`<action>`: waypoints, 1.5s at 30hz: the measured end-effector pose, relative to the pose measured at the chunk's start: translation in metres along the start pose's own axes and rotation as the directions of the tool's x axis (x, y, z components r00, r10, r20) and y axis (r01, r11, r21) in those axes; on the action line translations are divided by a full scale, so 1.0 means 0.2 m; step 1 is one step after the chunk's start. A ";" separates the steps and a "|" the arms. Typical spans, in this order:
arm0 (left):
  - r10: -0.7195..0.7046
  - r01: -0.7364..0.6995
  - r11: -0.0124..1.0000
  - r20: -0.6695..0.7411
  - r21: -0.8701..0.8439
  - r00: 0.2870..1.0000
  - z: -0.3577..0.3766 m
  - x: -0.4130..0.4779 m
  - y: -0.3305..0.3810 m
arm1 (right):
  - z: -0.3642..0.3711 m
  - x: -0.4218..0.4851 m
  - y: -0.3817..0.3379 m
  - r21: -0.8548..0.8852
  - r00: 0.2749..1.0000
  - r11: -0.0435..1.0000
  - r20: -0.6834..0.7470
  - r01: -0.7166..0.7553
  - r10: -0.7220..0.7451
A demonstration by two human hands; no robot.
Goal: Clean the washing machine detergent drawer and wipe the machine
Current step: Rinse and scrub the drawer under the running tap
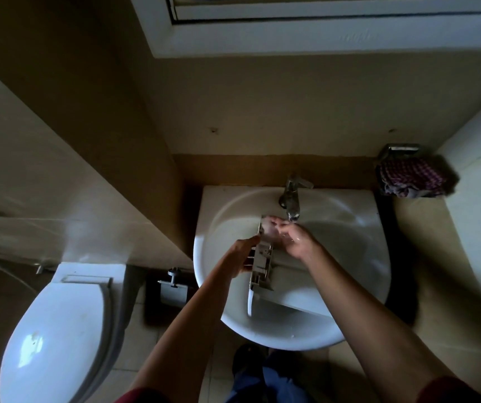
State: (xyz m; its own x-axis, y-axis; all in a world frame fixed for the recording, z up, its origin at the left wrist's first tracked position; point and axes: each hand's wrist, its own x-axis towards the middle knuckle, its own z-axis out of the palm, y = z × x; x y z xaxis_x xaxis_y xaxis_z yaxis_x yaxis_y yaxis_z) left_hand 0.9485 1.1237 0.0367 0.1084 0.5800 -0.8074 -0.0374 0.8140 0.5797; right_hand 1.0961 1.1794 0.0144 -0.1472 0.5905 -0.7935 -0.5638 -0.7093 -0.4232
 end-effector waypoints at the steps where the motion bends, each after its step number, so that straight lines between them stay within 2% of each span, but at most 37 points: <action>1: -0.001 0.001 1.000 0.002 -0.001 1.000 0.00 0.00 0.00 | 0.00 0.00 0.00 -0.018 1.000 1.000 -0.005 0.017 -0.017; 4: -0.005 0.005 1.000 0.011 -0.004 1.000 0.00 0.00 0.00 | -0.03 0.02 -0.03 0.132 0.986 0.985 -0.136 0.112 -0.094; 7: 0.003 -0.003 1.000 0.015 -0.006 1.000 0.00 0.00 0.00 | -0.06 0.02 -0.03 0.173 0.995 0.982 -0.077 0.070 -0.057; 10: 0.006 -0.005 1.000 0.023 -0.011 1.000 -0.01 0.00 -0.01 | -0.06 0.04 -0.02 0.236 0.993 0.969 -0.107 0.079 -0.055; 14: 0.008 -0.007 0.999 0.036 -0.036 0.999 -0.01 0.00 -0.01 | -0.05 0.04 -0.01 0.144 0.997 0.987 -0.039 0.068 -0.063; 16: 0.012 -0.011 0.999 0.026 -0.044 1.000 0.00 0.00 -0.01 | -0.05 0.05 -0.01 0.096 0.986 0.989 -0.130 0.114 -0.101; 18: 0.020 -0.019 0.999 0.013 -0.046 1.000 0.00 0.00 -0.01 | -0.06 0.08 -0.02 0.168 0.975 0.973 -0.184 0.156 -0.124; 23: 0.070 -0.070 0.996 0.009 -0.049 0.997 -0.02 0.02 -0.04 | -0.06 0.03 -0.02 0.311 0.999 0.950 -0.032 0.021 -0.012; 25: 0.082 -0.082 0.994 0.005 -0.067 0.997 -0.02 0.02 -0.05 | -0.04 -0.03 -0.01 0.144 0.999 0.989 0.044 -0.029 0.023; 27: 0.081 -0.080 0.995 0.004 -0.066 0.997 -0.02 0.01 -0.04 | -0.01 -0.11 0.00 -0.193 0.992 0.980 0.108 -0.042 0.064; 29: 0.077 -0.076 0.995 0.001 -0.060 0.997 -0.03 0.01 -0.04 | 0.01 -0.19 -0.01 -0.499 0.985 0.866 0.154 0.014 0.072; 31: 0.077 -0.077 0.996 -0.002 -0.047 0.997 -0.02 0.00 -0.05 | 0.01 -0.25 -0.06 -0.707 0.979 0.702 0.189 0.081 0.077; 33: 0.080 -0.080 0.996 -0.011 -0.028 0.997 -0.02 0.00 -0.05 | 0.02 -0.30 -0.11 -0.820 0.982 0.568 0.160 0.076 0.098; 34: 0.083 -0.083 0.996 -0.011 -0.024 0.997 -0.02 0.01 -0.05 | 0.01 -0.31 -0.12 -0.839 0.990 0.540 0.123 0.066 0.070; 35: 0.085 -0.085 0.996 -0.008 -0.018 0.996 -0.02 0.01 -0.05 | -0.01 -0.28 -0.12 -0.833 0.997 0.550 0.083 0.064 0.009; 37: 0.081 -0.081 0.997 -0.025 0.004 0.996 0.00 0.00 -0.05 | -0.04 -0.21 -0.10 -0.715 0.994 0.695 0.011 0.083 -0.108; 39: 0.080 -0.077 0.996 -0.059 0.052 0.995 0.01 0.00 -0.06 | -0.07 -0.13 -0.08 -0.414 0.993 0.906 -0.039 0.087 -0.113; 40: 0.084 -0.078 0.994 -0.074 0.076 0.994 0.02 0.00 -0.06 | -0.08 -0.11 -0.07 -0.235 0.994 0.969 -0.056 0.079 -0.094; 42: 0.096 -0.084 0.989 -0.092 0.124 0.991 0.02 -0.01 -0.07 | -0.08 -0.06 -0.07 0.035 0.996 0.997 -0.071 0.062 -0.060; 45: 0.113 -0.085 0.972 -0.118 0.219 0.987 0.01 0.00 -0.09 | -0.04 -0.01 -0.06 0.216 0.998 0.976 -0.061 0.030 -0.017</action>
State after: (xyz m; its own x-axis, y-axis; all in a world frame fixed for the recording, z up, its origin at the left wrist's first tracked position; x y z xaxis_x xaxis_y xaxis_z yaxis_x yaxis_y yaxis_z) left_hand 0.9512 1.1078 0.0268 -0.0141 0.6680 -0.7440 0.1722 0.7346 0.6563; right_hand 1.1094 1.1841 0.0169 -0.0875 0.5779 -0.8114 -0.7300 -0.5914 -0.3425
